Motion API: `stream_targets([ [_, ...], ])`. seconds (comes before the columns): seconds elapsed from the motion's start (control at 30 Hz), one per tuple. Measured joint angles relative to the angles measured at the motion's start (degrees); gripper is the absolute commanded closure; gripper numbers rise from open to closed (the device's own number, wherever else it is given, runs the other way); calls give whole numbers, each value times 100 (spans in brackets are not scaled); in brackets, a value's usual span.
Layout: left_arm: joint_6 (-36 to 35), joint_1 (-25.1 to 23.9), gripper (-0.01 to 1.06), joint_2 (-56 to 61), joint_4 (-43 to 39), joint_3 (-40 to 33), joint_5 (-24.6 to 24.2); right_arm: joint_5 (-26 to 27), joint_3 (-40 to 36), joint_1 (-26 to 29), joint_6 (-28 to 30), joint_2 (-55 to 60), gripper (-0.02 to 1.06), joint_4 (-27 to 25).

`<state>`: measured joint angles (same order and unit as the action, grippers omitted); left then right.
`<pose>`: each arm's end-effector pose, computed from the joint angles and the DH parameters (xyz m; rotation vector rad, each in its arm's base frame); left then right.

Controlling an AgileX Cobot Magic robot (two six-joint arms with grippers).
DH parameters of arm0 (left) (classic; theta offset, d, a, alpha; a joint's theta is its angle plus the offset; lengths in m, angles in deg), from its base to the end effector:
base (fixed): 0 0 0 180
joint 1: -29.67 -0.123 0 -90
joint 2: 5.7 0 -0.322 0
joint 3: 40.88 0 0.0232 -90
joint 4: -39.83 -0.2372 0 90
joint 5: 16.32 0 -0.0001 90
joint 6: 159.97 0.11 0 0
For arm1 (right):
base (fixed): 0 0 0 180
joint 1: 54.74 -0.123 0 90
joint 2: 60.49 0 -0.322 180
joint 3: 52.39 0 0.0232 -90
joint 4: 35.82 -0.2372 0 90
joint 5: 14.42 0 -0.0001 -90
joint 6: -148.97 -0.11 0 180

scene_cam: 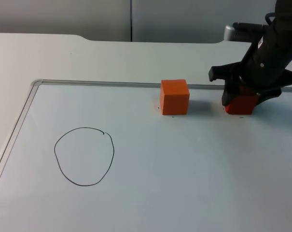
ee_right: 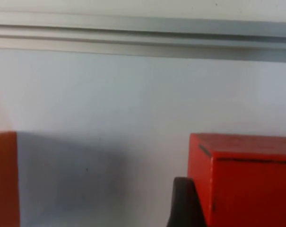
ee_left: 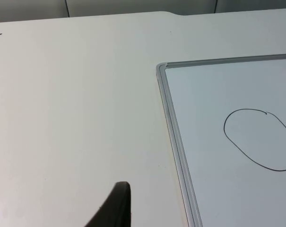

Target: Pick up one cube with the left hand and another cube with the right hand. First place the cube in the right hand at the target position, then stack the cube in the left hand on top.

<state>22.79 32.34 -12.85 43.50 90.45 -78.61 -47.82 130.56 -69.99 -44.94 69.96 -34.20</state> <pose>-0.0397 -0.0044 0.2638 0.1019 2.0580 -0.0759 0.4318 0.1160 0.1381 -0.0624 2.8120 0.0925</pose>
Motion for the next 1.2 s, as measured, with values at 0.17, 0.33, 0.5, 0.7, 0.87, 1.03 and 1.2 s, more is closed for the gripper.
stream_targets([
  [0.17,0,0,0,0,0,0,0,-72,0,0,-22,-513,105,359],
  [0.33,0,0,0,0,0,0,0,51,0,0,-80,-1448,105,646],
  [0.5,0,0,0,0,0,0,0,356,0,0,-69,-2672,105,718],
  [0.7,0,0,0,0,0,0,0,410,0,-46,-24,-3666,105,1060],
  [0.87,0,0,0,0,0,0,0,225,0,-331,-5,-4513,105,1597],
  [1.03,0,0,0,0,0,0,0,203,-529,-847,-48,-5509,105,1923],
  [1.2,0,0,0,0,0,0,0,312,-1298,-1109,-504,-6294,105,2300],
])
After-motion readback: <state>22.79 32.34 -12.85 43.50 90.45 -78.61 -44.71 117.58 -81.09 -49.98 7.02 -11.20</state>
